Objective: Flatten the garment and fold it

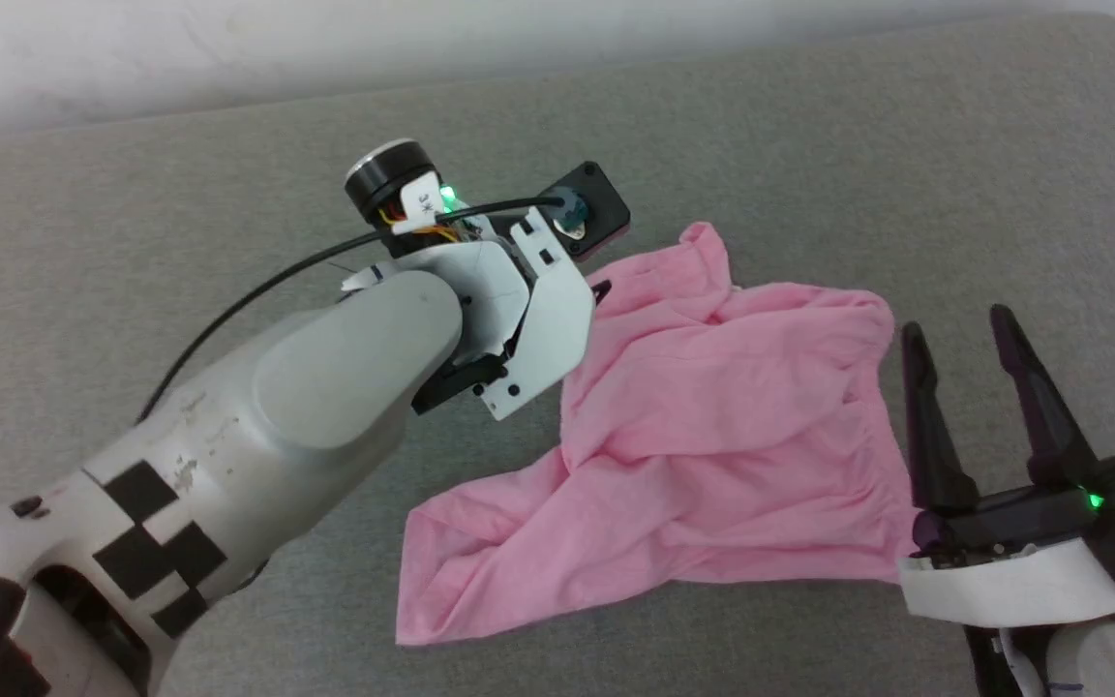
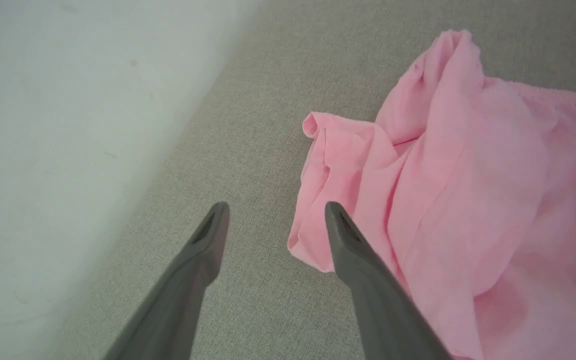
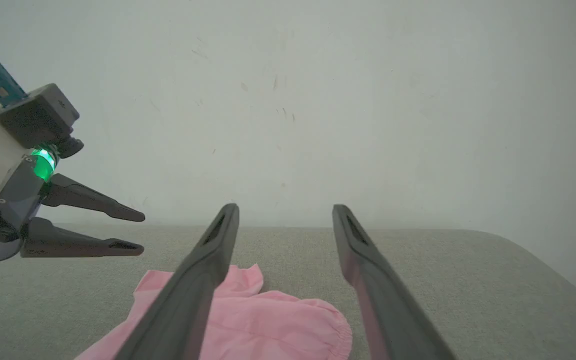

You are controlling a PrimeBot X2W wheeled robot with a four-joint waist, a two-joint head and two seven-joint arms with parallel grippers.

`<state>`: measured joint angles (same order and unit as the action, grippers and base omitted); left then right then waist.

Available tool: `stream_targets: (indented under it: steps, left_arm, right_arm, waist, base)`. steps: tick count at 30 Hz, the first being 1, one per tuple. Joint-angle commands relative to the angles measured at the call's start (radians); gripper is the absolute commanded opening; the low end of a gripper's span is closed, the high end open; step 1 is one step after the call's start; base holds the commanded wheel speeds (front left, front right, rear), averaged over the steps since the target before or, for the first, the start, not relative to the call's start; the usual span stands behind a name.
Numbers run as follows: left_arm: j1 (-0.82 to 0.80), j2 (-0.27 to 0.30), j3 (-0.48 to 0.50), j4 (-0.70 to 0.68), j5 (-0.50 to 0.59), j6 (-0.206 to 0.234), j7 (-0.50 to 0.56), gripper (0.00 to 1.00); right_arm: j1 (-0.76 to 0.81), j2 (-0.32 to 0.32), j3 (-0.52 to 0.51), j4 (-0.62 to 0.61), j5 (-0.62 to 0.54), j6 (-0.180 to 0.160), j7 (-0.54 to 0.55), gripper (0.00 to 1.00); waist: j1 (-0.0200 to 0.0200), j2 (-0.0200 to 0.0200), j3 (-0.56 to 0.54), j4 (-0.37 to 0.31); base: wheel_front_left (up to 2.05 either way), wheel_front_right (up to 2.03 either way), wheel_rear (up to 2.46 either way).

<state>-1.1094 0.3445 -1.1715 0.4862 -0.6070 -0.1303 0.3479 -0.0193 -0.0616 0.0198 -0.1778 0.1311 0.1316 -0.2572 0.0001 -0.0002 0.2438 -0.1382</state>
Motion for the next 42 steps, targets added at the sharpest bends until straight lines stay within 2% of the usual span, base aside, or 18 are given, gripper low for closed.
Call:
stream_targets:
  steps: [1, 3, 7, 11, 14, 15, 16, 21, 24, 27, 32, 36, 39, 42]
  left_arm:
    - [-0.039, 0.015, -0.051, 0.0, -0.046, 0.0, 0.032, 1.0]
    - [-0.064, 0.025, -0.087, 0.005, -0.09, 0.0, 0.077, 1.0]
    - [-0.079, 0.037, -0.105, 0.021, -0.112, 0.0, 0.117, 1.0]
    - [-0.021, 0.062, -0.108, 0.008, -0.057, 0.0, 0.21, 1.0]
    - [0.009, 0.093, -0.108, -0.025, -0.043, 0.0, 0.241, 1.0]
    - [0.013, 0.102, -0.108, -0.039, -0.041, 0.0, 0.239, 0.48]
    - [0.014, 0.109, -0.108, -0.052, -0.037, 0.0, 0.228, 0.0]
    - [0.01, 0.135, -0.109, -0.089, -0.039, 0.0, 0.142, 0.0]
    - [-0.001, 0.148, -0.107, -0.086, -0.071, 0.0, 0.032, 0.0]
    - [0.023, 0.173, -0.059, -0.07, -0.109, 0.004, -0.093, 0.0]
    - [0.159, 0.26, 0.006, -0.104, -0.147, 0.1, -0.26, 0.0]
    - [0.324, 0.325, 0.032, -0.172, -0.205, 0.188, -0.337, 0.0]
    - [0.437, 0.352, 0.043, -0.208, -0.244, 0.254, -0.381, 0.0]
    - [0.531, 0.349, 0.041, -0.239, -0.277, 0.297, -0.412, 0.0]
  right_arm:
    - [-0.016, 0.004, 0.012, 0.004, -0.015, -0.001, -0.004, 1.0]
    - [-0.028, 0.007, 0.019, 0.007, -0.01, -0.001, -0.004, 1.0]
    - [-0.045, 0.009, 0.035, 0.011, -0.01, -0.001, -0.004, 1.0]
    - [-0.059, 0.01, 0.06, 0.018, -0.025, -0.001, -0.004, 1.0]
    - [-0.054, 0.011, 0.049, 0.018, -0.024, -0.001, -0.004, 1.0]
    - [-0.05, 0.011, 0.042, 0.016, -0.02, -0.001, -0.004, 1.0]
    - [-0.045, 0.011, 0.036, 0.015, -0.018, -0.001, -0.004, 1.0]
    - [-0.033, 0.011, 0.034, 0.014, -0.026, -0.001, -0.004, 1.0]
    - [-0.025, 0.011, 0.045, 0.016, -0.043, -0.001, -0.004, 1.0]
    - [-0.012, 0.011, 0.052, 0.022, -0.055, -0.001, -0.004, 1.0]
    - [0.016, 0.011, 0.043, 0.035, -0.059, -0.001, -0.005, 1.0]
    - [0.034, 0.011, 0.035, 0.05, -0.064, -0.001, -0.005, 1.0]
    - [0.043, 0.009, 0.035, 0.063, -0.067, -0.001, -0.005, 1.0]
    - [0.056, 0.005, 0.033, 0.076, -0.068, -0.001, -0.005, 1.0]
  waist:
    - [-0.0001, 0.0002, 0.06, -0.063]
    - [-0.0001, 0.0002, 0.077, -0.084]
    - [-0.0001, 0.0002, 0.098, -0.114]
    - [-0.0001, 0.0002, 0.111, -0.146]
    - [-0.0001, 0.0002, 0.11, -0.149]
    - [-0.0001, 0.0002, 0.107, -0.145]
    - [-0.0001, 0.0002, 0.104, -0.139]
    - [-0.0001, 0.0002, 0.075, -0.096]
    - [-0.0001, 0.0002, 0.054, -0.063]
    - [-0.0001, 0.0002, 0.032, -0.033]
    - [-0.0001, 0.0002, 0.0, 0.015]
    - [-0.0001, 0.0002, -0.017, 0.049]
    - [-0.0001, 0.0002, -0.028, 0.067]
    - [-0.0001, 0.0002, -0.041, 0.081]
  base:
    - [0.0, 0.0, 0.0]
    - [0.0, 0.0, 0.0]
    - [0.0, 0.0, 0.0]
    - [0.0, 0.0, 0.0]
    - [0.0, 0.0, 0.0]
    - [0.0, 0.0, 0.0]
    - [0.0, 0.0, 0.0]
    - [0.0, 0.0, 0.0]
    - [0.0, 0.0, 0.0]
    - [0.0, 0.0, 0.0]
    - [0.0, 0.0, 0.0]
    - [0.0, 0.0, 0.0]
    - [0.0, 0.0, 0.0]
    - [0.0, 0.0, 0.0]
